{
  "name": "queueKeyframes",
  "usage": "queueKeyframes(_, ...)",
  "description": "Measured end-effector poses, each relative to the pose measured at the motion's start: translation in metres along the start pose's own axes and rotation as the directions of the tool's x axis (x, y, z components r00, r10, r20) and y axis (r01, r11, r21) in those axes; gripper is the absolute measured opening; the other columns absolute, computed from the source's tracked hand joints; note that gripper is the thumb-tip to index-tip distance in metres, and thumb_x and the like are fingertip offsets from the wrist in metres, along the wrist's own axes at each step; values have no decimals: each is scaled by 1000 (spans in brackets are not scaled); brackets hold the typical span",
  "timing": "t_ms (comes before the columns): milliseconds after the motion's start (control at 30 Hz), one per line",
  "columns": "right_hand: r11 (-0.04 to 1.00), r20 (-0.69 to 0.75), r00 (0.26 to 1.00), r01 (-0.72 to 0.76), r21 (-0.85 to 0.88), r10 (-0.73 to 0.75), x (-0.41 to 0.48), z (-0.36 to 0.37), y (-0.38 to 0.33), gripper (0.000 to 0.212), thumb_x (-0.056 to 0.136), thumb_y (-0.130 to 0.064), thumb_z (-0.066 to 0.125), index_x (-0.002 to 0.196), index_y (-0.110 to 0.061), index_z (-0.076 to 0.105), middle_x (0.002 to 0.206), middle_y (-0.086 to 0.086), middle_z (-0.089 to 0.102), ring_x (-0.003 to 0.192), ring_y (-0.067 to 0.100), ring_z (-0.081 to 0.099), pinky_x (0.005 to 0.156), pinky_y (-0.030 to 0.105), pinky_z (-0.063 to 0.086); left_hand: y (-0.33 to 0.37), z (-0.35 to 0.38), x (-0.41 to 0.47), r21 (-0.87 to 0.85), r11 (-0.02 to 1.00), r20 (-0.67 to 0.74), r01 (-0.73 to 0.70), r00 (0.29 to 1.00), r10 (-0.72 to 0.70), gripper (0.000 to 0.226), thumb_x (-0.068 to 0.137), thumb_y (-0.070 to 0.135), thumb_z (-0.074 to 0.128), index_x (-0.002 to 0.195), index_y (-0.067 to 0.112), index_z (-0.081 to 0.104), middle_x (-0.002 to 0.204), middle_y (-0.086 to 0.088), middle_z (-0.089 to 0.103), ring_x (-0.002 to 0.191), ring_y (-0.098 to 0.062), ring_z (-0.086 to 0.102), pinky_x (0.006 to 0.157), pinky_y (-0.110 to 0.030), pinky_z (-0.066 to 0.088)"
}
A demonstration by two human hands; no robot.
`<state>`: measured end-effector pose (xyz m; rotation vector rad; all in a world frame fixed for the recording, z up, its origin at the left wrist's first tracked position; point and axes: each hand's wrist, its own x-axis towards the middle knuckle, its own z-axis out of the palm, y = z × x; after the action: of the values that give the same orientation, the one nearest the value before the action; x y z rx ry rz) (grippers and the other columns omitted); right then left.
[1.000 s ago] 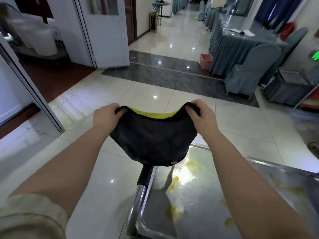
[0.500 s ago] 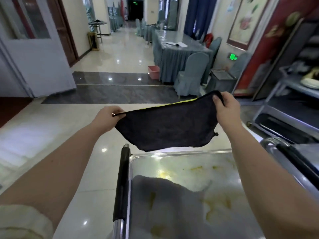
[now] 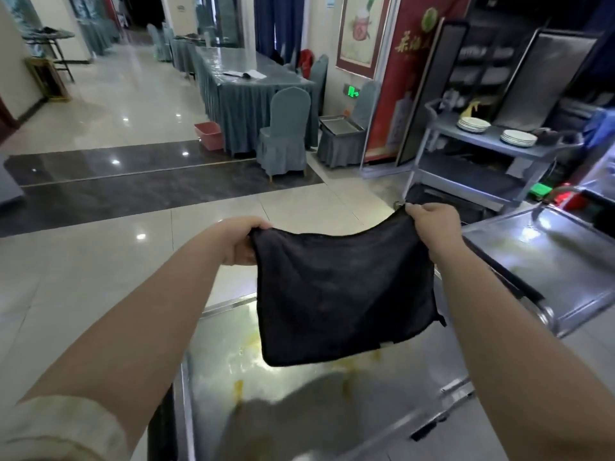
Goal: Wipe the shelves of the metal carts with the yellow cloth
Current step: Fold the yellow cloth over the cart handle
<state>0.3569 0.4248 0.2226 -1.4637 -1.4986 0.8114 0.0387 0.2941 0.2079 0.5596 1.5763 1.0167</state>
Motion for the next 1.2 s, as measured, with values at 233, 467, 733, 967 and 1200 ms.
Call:
queueKeyframes(233,854,275,858,489,-178,-435,-23,0,14,14,92,-29,62,92,-16,69,84,0,67,78,15,54,66,23,32,10,144,3,141,990,193,-17,981,-10,18,94,26,57,95,10,63,82,-8,75,72,-20,73,65,-30,54)
queueKeyframes(467,772,472,749,604,-199,-465,-24,-47,51,32,96,-25,53,126,-28,62,115,-1,69,104,21,61,87,34,48,25,234,4,-60,998,120,3,993,4,59,91,59,41,77,9,67,87,-12,74,88,-30,71,84,-40,51)
queueKeyframes(733,925,524,775,375,68,-353,31,-123,109,26,95,-27,58,111,-45,61,87,-4,67,76,15,64,77,40,54,55,307,-14,580,794,-85,-183,956,282,10,82,13,68,81,9,59,71,-6,64,62,-17,62,58,-26,55)
queueKeyframes(967,983,550,827,15,181,-114,68,-164,156,53,75,-51,75,123,-35,57,118,-7,62,102,7,59,80,23,43,101,335,-57,538,723,182,-434,897,403,18,85,17,64,103,12,63,105,-10,65,91,-22,67,72,-28,58)
queueKeyframes(1200,804,796,597,-422,419,-101,73,-181,148,59,72,-33,81,121,-5,62,115,12,70,104,27,66,85,40,53,108,332,-35,279,847,57,-453,888,456,22,84,15,64,106,13,62,110,-9,61,100,-26,62,81,-34,55)
